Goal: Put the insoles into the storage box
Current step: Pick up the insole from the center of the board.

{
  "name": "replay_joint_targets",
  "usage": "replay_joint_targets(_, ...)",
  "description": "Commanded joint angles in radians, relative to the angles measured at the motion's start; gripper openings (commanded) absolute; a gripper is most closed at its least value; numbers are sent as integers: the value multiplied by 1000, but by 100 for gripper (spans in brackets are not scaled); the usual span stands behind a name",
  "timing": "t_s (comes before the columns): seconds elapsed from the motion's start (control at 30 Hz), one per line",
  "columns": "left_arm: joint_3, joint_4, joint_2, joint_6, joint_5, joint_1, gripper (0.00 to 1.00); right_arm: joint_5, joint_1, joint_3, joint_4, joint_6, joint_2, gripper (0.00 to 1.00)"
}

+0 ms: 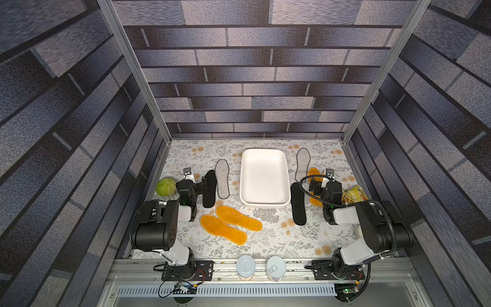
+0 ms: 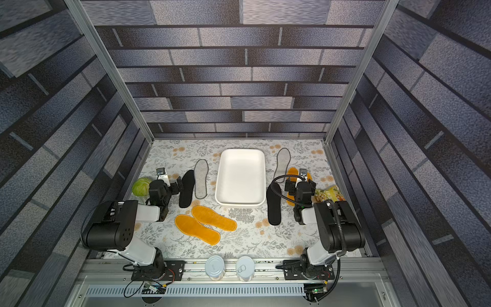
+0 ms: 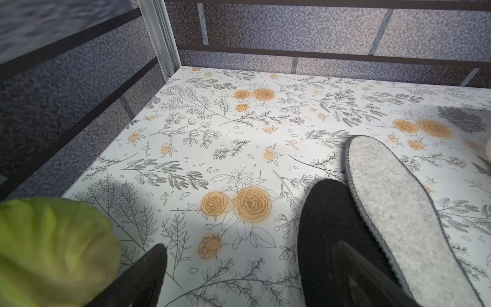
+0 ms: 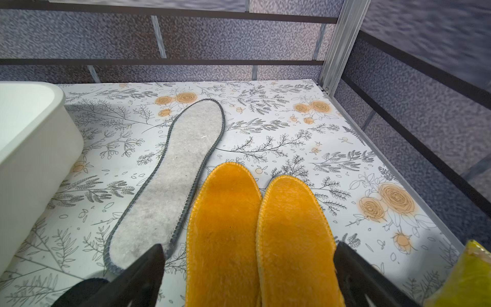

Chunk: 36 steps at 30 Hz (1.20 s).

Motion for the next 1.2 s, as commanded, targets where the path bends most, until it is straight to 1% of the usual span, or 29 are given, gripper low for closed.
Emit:
replay_joint_targets(0.0,18,-18,-12,-5,19,3,100,-6,-5,6,13,11,-8,100)
replay_joint_targets(0.73,17,-18,-11,-5,20,4,100,-6,-6,3,19,10,-7,100)
replay_joint_targets(0.9,7,5,-10,2,-16,-10,100,-14,-4,-49,121,7,-6,100)
replay_joint_targets(1.0,5,8,-11,3,-34,-16,100,-1,-3,-60,146,9,-4,100)
replay_joint_targets(1.1,6,-16,-50,1,-54,-20,100,31,-4,-71,149,22,-23,100)
replay_joint_targets(1.17,13,-105,-134,-6,-90,-24,100,37,-3,-78,131,25,-56,100)
